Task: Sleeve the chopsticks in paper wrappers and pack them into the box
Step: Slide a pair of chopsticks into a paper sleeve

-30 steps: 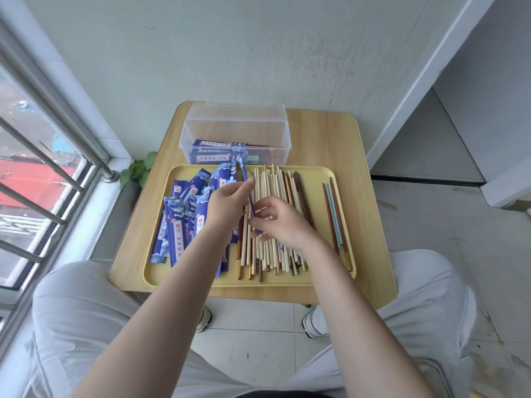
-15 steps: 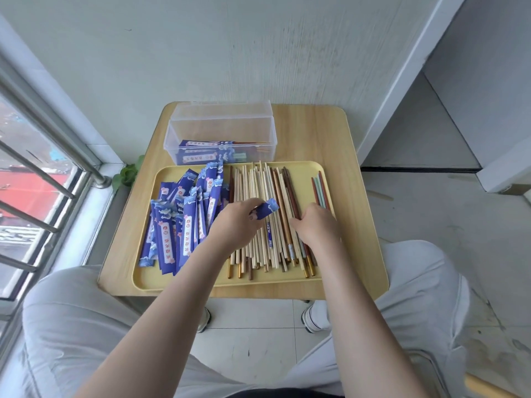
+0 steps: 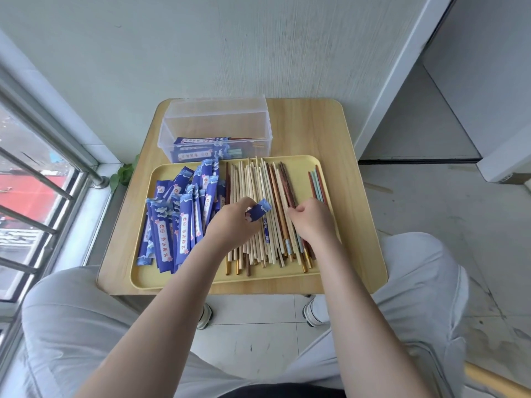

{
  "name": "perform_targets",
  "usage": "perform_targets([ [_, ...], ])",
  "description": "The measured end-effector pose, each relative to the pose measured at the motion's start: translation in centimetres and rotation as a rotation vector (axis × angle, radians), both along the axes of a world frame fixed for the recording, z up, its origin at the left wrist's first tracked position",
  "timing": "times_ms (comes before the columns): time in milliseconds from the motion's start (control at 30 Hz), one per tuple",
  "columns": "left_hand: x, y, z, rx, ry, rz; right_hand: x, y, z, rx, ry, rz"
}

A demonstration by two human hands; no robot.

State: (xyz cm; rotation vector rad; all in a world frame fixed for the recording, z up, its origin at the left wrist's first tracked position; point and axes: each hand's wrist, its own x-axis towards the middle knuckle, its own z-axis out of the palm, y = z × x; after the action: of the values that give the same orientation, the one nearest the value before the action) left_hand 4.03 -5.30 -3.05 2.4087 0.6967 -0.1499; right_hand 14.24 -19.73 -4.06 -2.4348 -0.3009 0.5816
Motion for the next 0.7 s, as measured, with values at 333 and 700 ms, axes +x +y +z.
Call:
perform_targets([
  [333, 0.4, 0.5, 1.2, 0.002, -0.085, -0.017, 0.4, 0.1, 3.3, 0.42, 0.027, -0.005],
  [700, -0.5, 1.4, 2.6, -0.926, -0.191, 0.224, 1.3, -0.8, 5.7, 1.435, 0.426, -0.22],
])
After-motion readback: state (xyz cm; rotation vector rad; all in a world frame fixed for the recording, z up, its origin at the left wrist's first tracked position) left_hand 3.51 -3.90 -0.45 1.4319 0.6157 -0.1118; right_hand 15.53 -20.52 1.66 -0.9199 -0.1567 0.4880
